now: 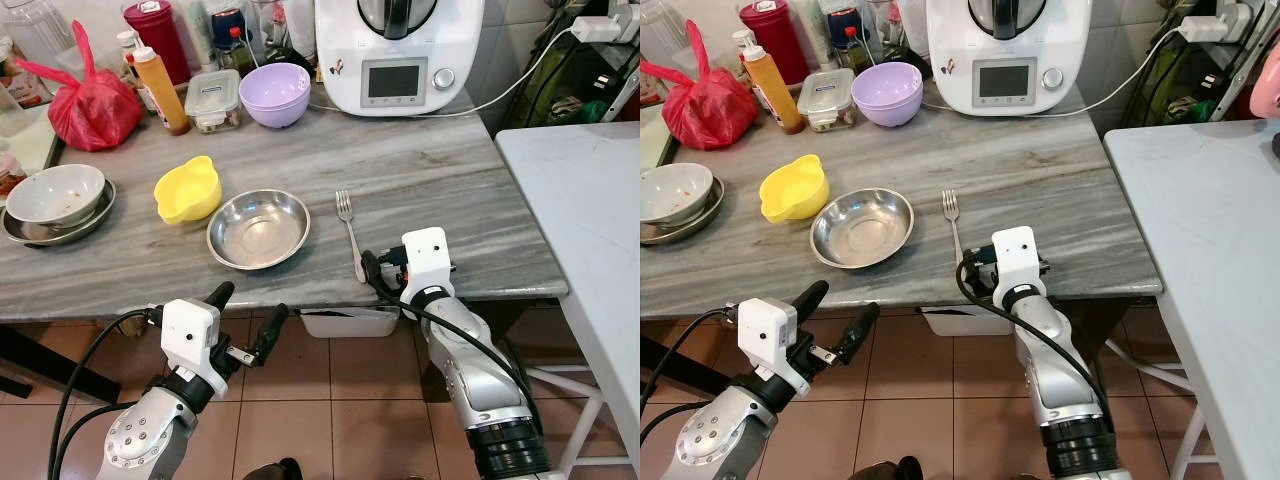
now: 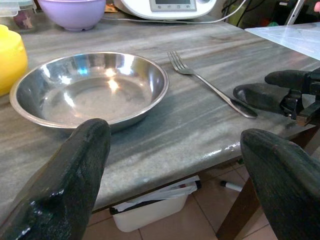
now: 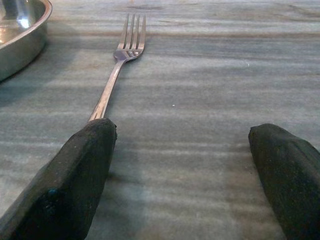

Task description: Setting the table

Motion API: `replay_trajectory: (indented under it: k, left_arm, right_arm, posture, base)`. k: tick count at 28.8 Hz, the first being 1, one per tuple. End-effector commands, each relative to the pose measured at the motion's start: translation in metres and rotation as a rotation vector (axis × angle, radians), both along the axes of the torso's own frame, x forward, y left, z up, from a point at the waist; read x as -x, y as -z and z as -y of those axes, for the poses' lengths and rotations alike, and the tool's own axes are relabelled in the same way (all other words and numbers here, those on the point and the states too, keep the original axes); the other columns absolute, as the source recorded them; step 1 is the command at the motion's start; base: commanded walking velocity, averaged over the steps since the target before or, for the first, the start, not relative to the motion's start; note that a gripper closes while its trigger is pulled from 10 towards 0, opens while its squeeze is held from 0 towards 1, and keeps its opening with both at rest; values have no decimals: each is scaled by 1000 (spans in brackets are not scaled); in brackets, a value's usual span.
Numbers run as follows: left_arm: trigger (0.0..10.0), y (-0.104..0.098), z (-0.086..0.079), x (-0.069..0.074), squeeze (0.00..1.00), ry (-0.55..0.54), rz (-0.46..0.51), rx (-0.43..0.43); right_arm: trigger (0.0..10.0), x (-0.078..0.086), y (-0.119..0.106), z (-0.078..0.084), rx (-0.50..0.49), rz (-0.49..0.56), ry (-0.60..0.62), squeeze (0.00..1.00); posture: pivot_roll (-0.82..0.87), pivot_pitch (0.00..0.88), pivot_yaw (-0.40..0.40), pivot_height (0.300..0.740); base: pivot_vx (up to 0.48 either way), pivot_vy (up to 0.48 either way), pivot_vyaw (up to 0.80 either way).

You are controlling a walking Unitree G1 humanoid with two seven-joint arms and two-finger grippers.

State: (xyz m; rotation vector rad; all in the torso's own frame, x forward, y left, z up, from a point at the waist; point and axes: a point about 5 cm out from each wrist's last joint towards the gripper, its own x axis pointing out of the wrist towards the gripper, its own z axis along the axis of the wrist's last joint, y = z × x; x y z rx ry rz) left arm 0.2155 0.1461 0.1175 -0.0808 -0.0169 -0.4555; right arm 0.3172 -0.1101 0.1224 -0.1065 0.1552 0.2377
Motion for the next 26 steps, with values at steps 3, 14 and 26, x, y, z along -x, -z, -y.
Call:
replay_trajectory:
  k: [3,14,26]
  left_arm:
    - [10000,0,-3,2,0,-6,-2,-19]
    - [10000,-1,-2,1,0,-1,-3,-20]
    - [10000,0,-1,0,0,-3,-6,-19]
  right_arm:
    - [10000,5,5,-8,-21,-30,-38,0]
    - [10000,4,5,-20,-33,-43,-106,0]
    - [10000,2,5,-32,-25,-50,-152,0]
  posture:
    - [-32,134,110,740]
    - [-32,135,111,740]
    - [-31,135,109,740]
  base:
    - [0,0,0]
    - [0,0,0]
    - [0,0,0]
